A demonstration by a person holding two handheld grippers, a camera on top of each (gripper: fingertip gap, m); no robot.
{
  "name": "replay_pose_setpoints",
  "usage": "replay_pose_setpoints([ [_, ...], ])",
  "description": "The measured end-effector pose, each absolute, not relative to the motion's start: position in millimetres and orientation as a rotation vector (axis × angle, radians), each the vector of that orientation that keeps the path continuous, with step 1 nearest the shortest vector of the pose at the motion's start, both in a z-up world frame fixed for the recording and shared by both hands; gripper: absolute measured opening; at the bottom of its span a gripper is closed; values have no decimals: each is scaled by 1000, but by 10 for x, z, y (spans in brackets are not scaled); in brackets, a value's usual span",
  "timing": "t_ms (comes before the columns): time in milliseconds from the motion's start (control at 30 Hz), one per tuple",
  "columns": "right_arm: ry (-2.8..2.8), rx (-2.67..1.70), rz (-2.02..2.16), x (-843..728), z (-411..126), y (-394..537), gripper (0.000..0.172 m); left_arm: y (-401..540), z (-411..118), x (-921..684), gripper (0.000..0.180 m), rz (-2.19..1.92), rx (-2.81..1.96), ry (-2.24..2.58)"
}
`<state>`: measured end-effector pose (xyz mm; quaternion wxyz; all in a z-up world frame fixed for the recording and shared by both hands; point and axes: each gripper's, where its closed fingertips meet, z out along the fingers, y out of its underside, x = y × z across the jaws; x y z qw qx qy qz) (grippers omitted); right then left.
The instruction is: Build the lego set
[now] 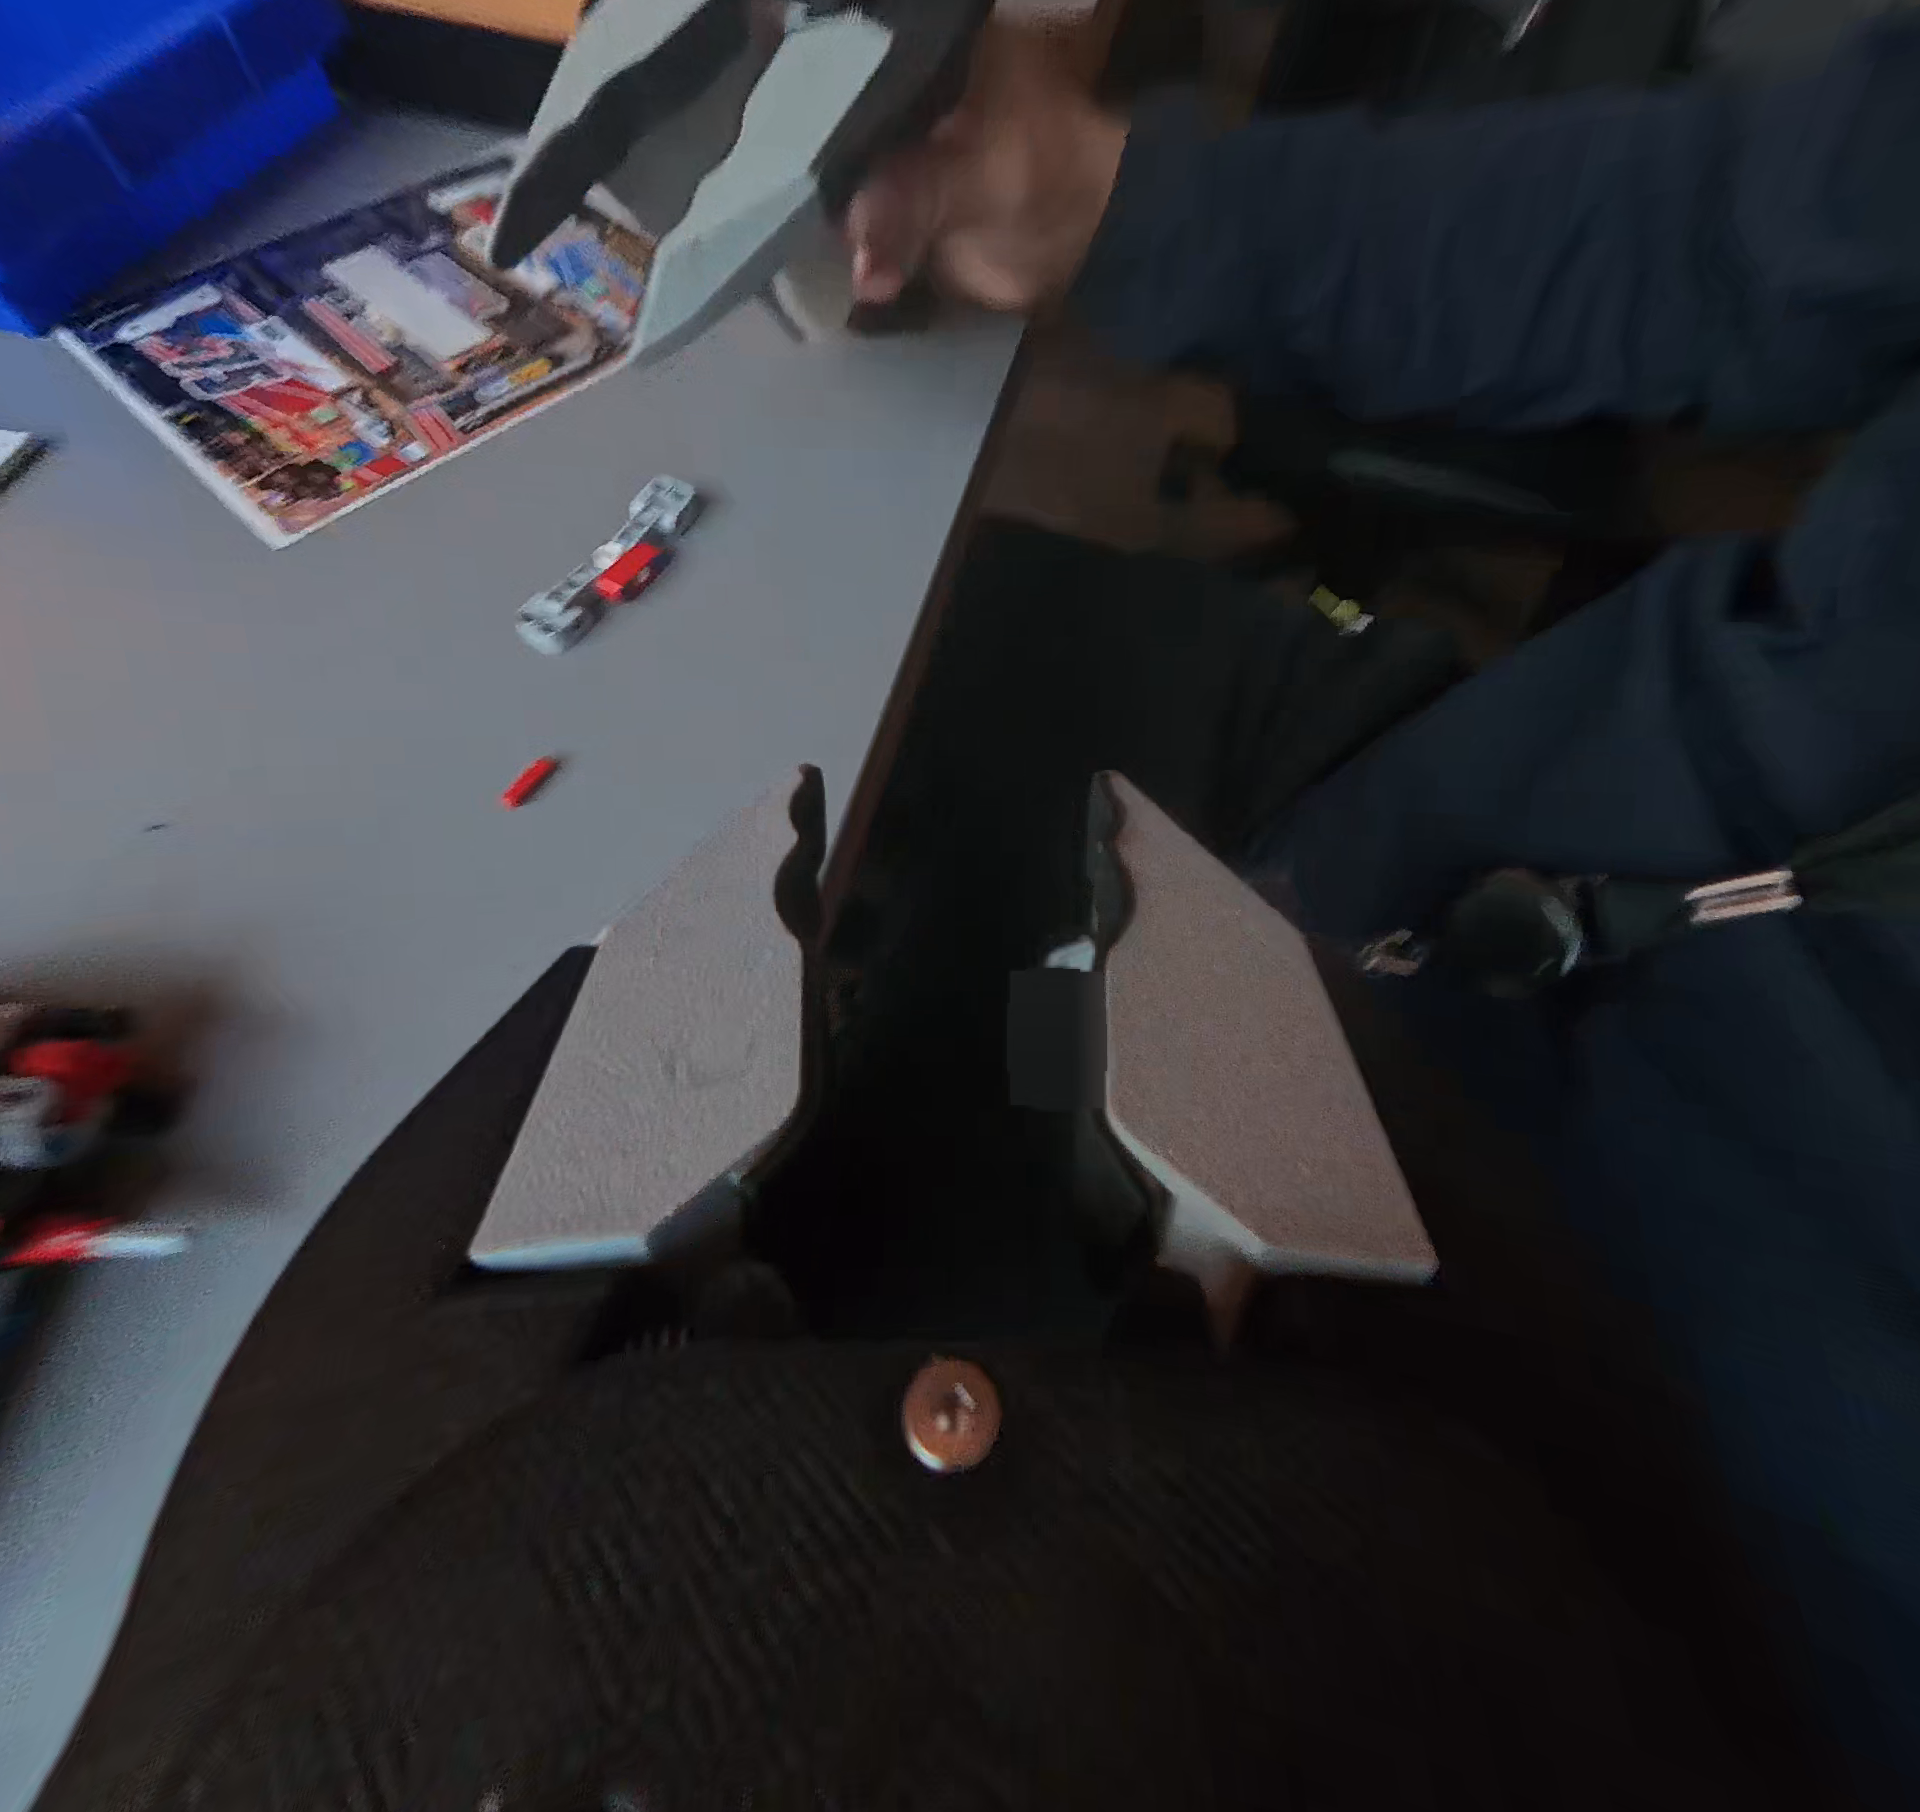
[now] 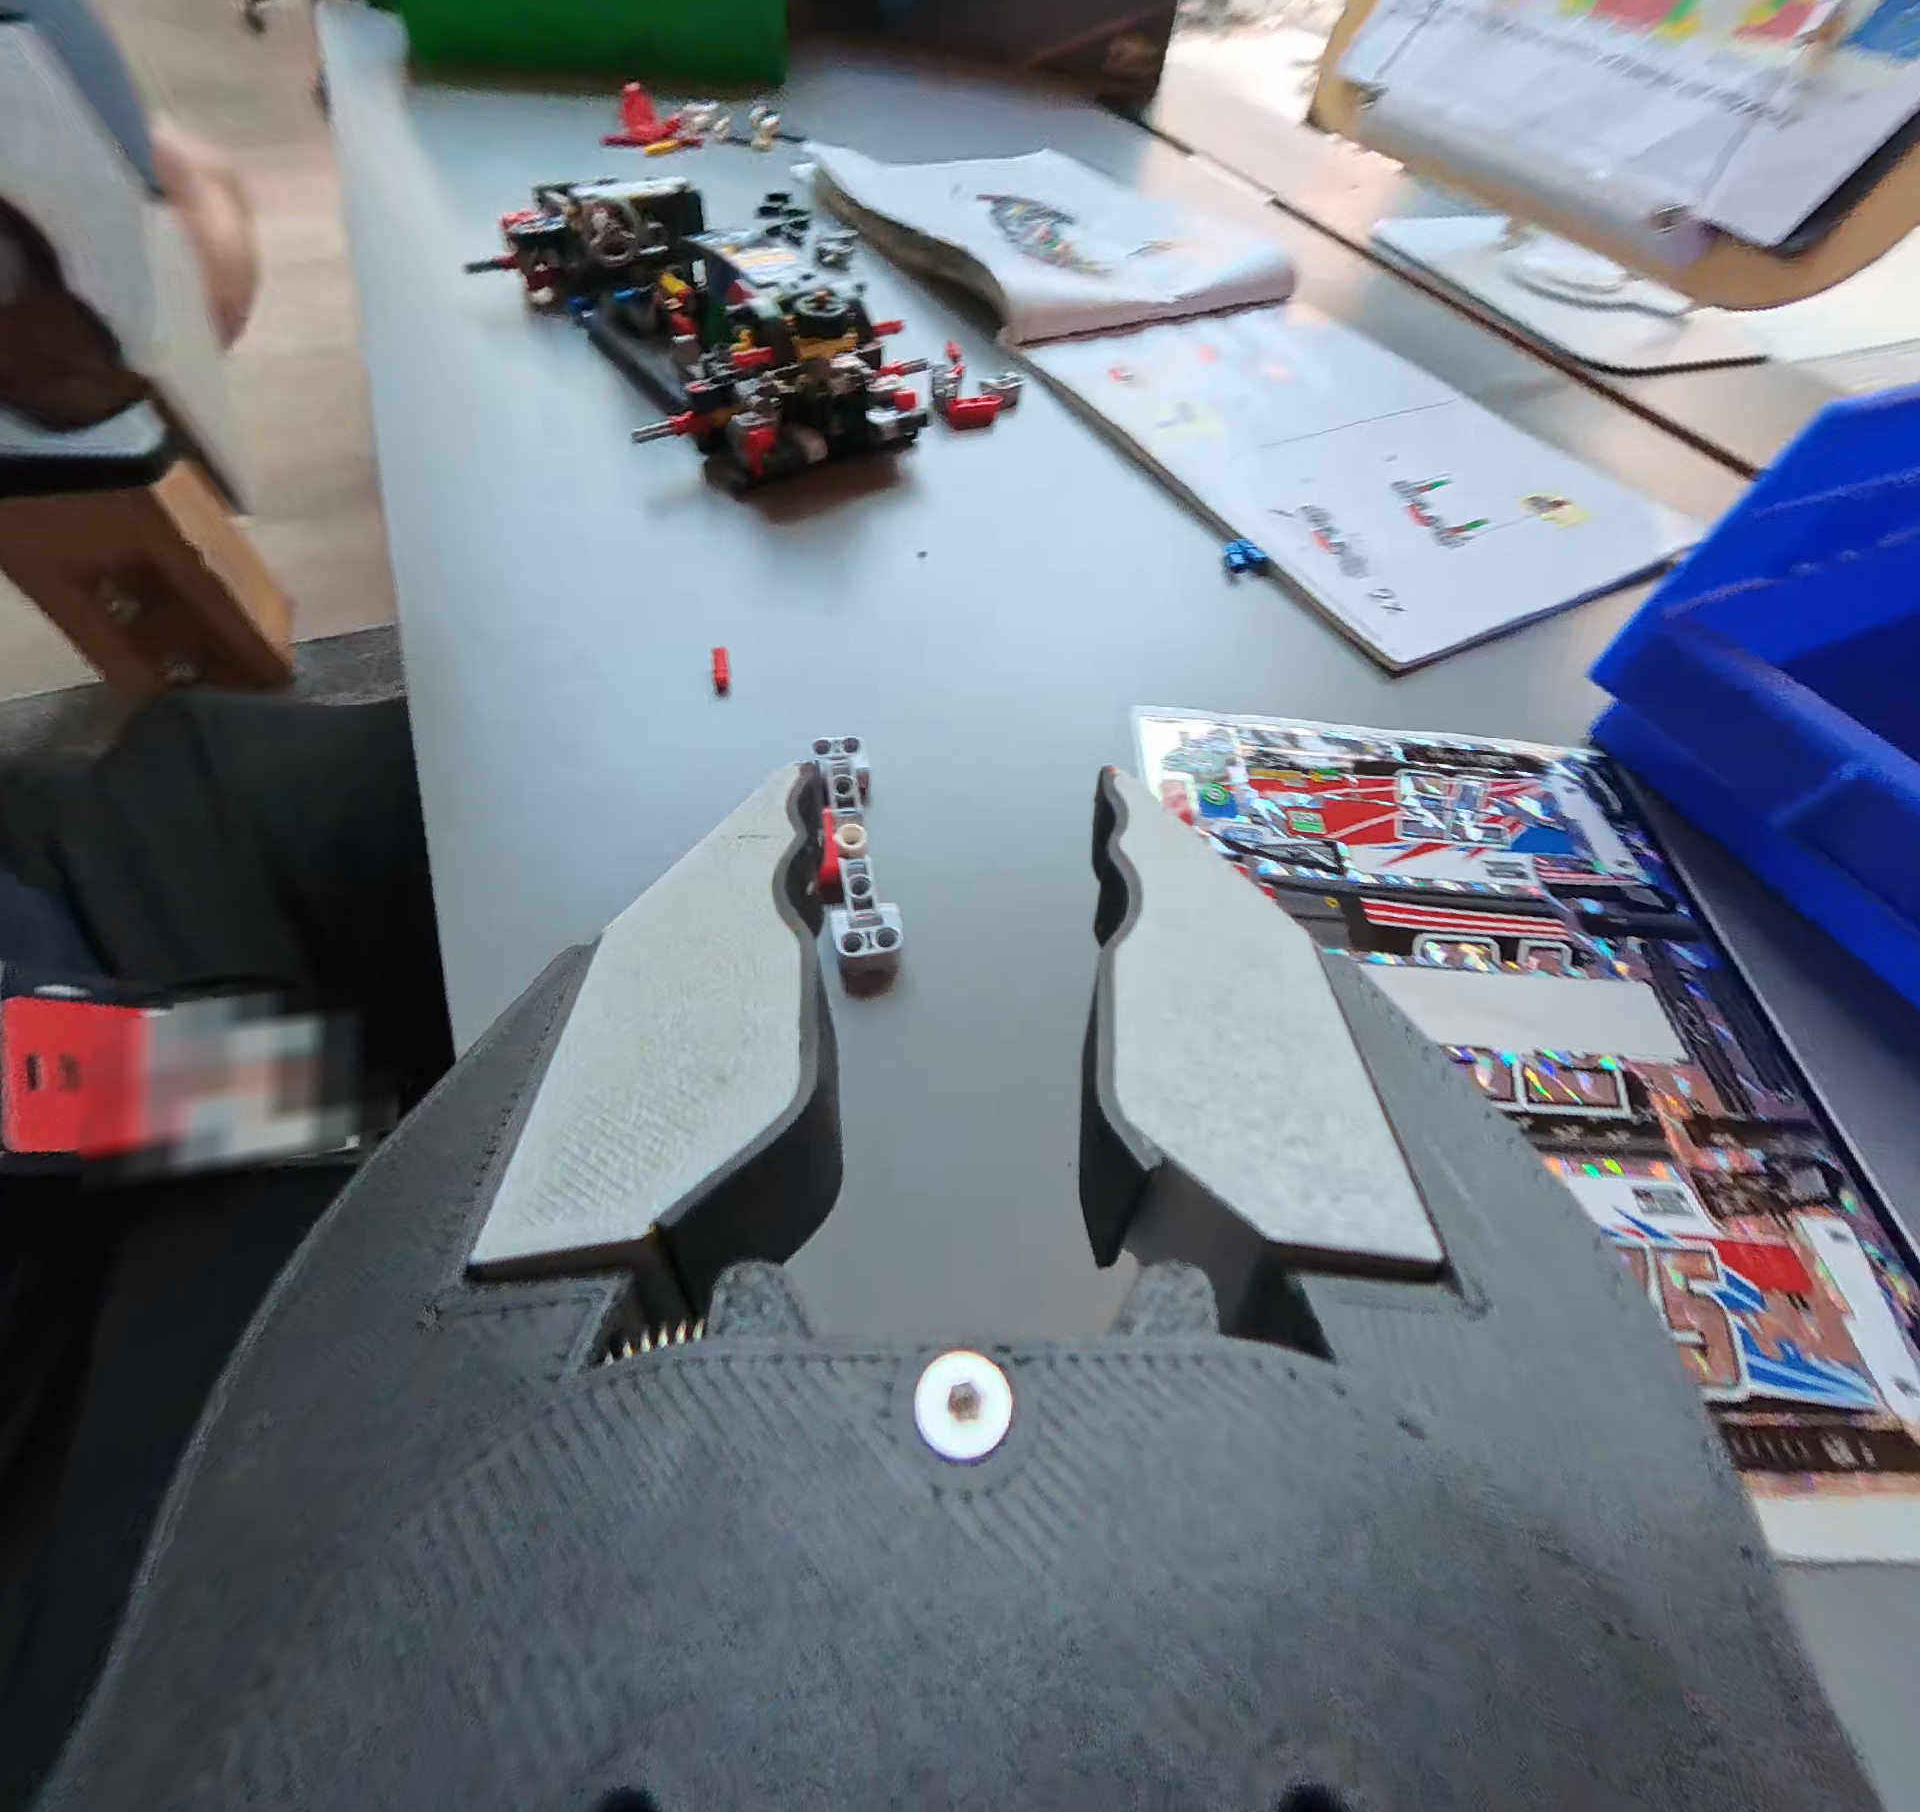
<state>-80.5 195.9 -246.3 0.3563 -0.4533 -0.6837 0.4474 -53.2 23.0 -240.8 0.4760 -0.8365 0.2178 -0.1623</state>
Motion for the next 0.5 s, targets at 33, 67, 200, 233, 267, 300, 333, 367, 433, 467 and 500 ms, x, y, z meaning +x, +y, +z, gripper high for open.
replay_pose_setpoints([
  [33,-1736,-1173,1136,-786,-2454,1997,49,207,-2402,-441,50,-451,-1989,499],
  [67,-1699,-1157,1113,-771,-2419,2031,47,191,-2426,-393,51,-471,-1952,477],
  [200,-1570,-1137,1073,-730,-2299,2142,44,120,-2533,-197,53,-525,-1887,506],
  [233,-1564,-1142,1073,-730,-2297,2154,46,132,-2545,-178,50,-503,-1873,520],
  [267,-1567,-1151,1074,-736,-2307,2157,48,159,-2567,-182,47,-469,-1858,530],
  [300,-1576,-1161,1072,-745,-2323,2159,49,187,-2602,-194,45,-441,-1849,540],
  [333,-1583,-1171,1067,-753,-2338,2161,51,213,-2653,-215,45,-418,-1859,545],
  [367,-1588,-1175,1064,-757,-2347,2160,52,244,-2701,-247,45,-396,-1876,538],
  [433,-1587,-1171,1073,-753,-2341,2147,51,295,-2758,-308,34,-374,-1904,502],
  [467,-1587,-1168,1086,-748,-2334,2137,50,308,-2768,-321,33,-375,-1908,493],
  [500,-1585,-1170,1096,-746,-2329,2134,50,321,-2765,-330,33,-374,-1903,488],
])
